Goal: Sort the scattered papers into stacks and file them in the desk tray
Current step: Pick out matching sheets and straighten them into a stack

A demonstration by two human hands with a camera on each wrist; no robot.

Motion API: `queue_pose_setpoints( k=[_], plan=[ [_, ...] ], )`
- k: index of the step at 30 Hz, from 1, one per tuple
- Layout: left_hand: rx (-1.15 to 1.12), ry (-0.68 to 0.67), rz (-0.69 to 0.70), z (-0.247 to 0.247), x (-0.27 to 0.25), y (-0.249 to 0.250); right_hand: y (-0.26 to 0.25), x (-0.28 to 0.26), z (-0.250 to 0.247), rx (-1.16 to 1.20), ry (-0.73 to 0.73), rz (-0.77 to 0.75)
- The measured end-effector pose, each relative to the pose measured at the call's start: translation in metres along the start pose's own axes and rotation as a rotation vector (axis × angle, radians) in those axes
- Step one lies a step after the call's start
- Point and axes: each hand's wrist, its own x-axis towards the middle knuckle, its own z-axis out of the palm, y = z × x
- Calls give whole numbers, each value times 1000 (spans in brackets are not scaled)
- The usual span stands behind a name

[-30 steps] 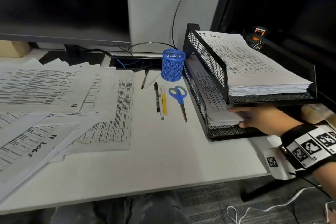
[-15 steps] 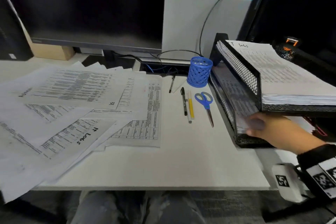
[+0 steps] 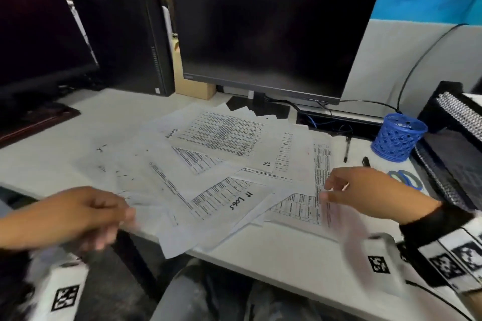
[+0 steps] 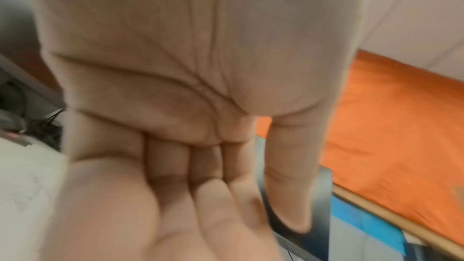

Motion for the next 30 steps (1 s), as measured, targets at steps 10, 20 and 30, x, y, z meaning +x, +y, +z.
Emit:
queue_pose_setpoints(
  k=[10, 20, 30],
  plan=[
    [-1031, 316, -218, -14, 100, 29, -89, 151, 12, -57, -20, -142],
    [-731, 397, -286, -6, 154, 45, -165, 138, 42, -291, -390, -317],
    [-360, 564, -248, -5, 157, 33, -121, 200, -11, -89, -20, -103]
  ],
)
